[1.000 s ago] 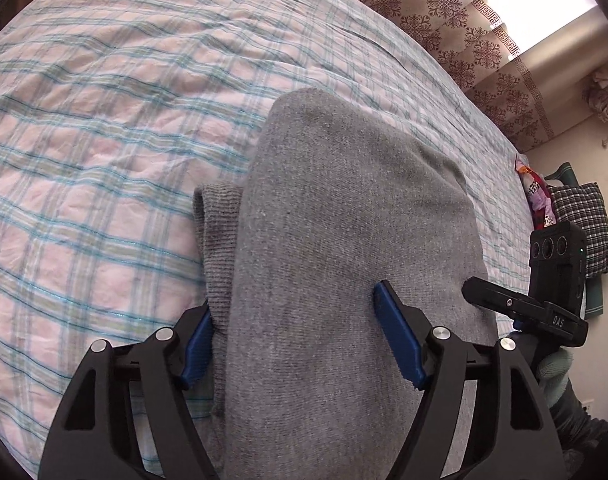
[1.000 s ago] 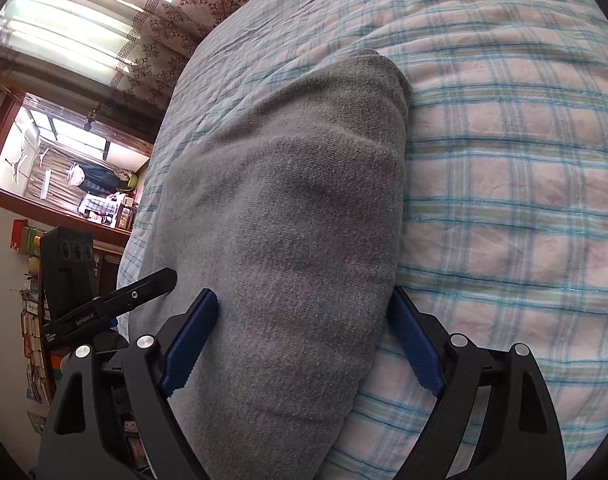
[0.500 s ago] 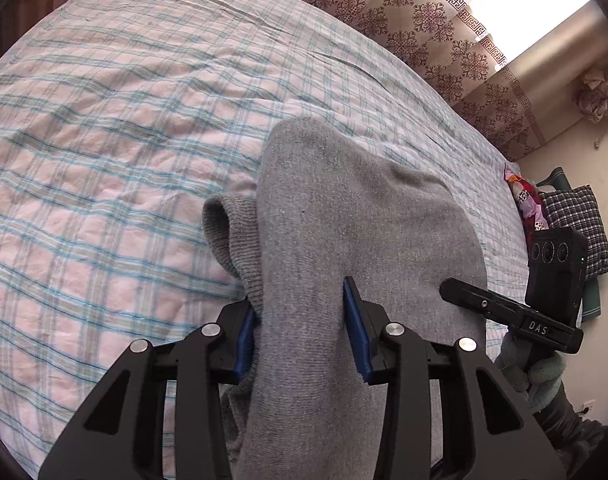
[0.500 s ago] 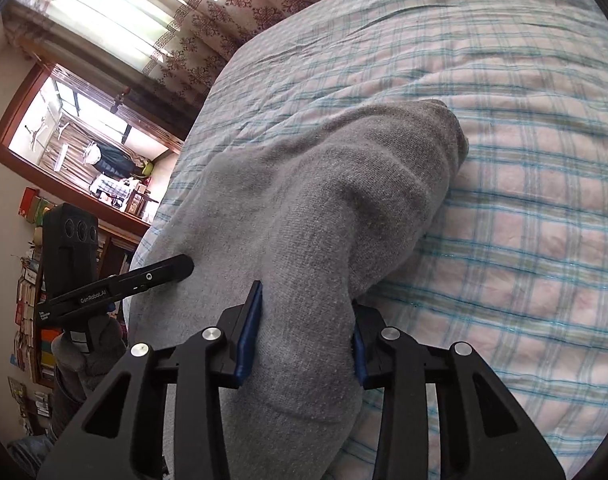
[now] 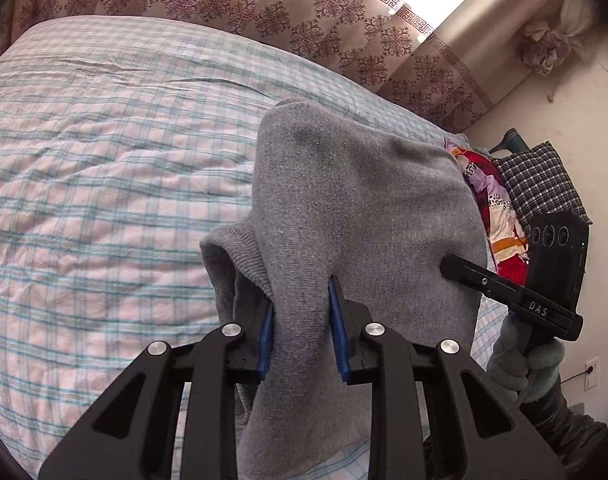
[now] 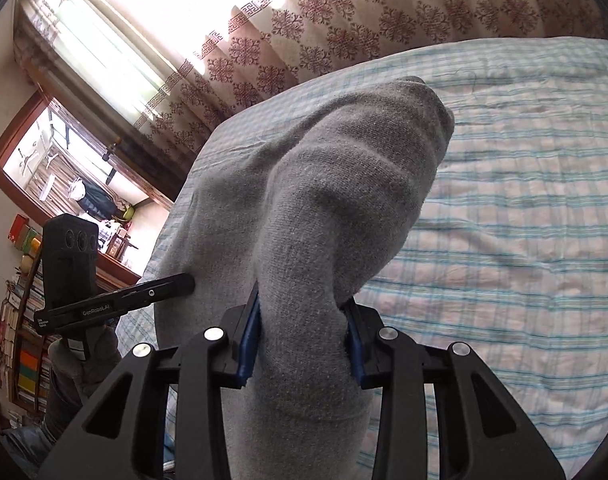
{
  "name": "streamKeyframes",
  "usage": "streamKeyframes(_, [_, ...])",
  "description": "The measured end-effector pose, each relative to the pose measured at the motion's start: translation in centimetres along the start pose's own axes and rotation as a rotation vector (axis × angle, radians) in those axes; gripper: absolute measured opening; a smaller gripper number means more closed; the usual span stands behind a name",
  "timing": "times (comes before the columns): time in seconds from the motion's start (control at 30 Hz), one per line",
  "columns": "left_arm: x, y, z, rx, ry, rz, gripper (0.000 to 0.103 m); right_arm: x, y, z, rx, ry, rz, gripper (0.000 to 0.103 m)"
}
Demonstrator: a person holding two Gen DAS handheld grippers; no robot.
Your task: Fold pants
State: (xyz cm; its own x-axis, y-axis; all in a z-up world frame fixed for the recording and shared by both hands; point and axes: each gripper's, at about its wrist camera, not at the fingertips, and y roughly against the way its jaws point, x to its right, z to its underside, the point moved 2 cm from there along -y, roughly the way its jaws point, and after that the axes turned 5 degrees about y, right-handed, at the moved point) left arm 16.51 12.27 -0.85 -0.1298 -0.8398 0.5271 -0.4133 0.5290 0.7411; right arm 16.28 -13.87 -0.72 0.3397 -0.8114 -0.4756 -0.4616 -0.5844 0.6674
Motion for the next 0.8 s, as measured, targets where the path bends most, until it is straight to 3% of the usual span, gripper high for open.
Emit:
streamKeyframes(0.23, [8.0,-7.1,-1.2,-0.086,-0.096,0.047,0.024,8.0,6.2,-0.6,0.064,-0.062,0.096,0.035])
streamKeyframes(0.4, [12.3,-12.7,-1.6,-0.159,-0.138,0.059,0.024,13.5,8.5,-0.9,0.071,-0.103,0.160,0.035])
streamKeyframes(0.6, [14.0,-18.7,-1.8,-0.225,-0.151,0.027,0.024,19.3,8.0,-0.2,0.040,-0.162,0.191,0.035])
streamKeyframes(0.8, [13.7,-20.8,-2.2,-0.244,-0.168,-0.004,0.024,22.0,6.6,0.7,0.026,-0.210,0.183,0.035])
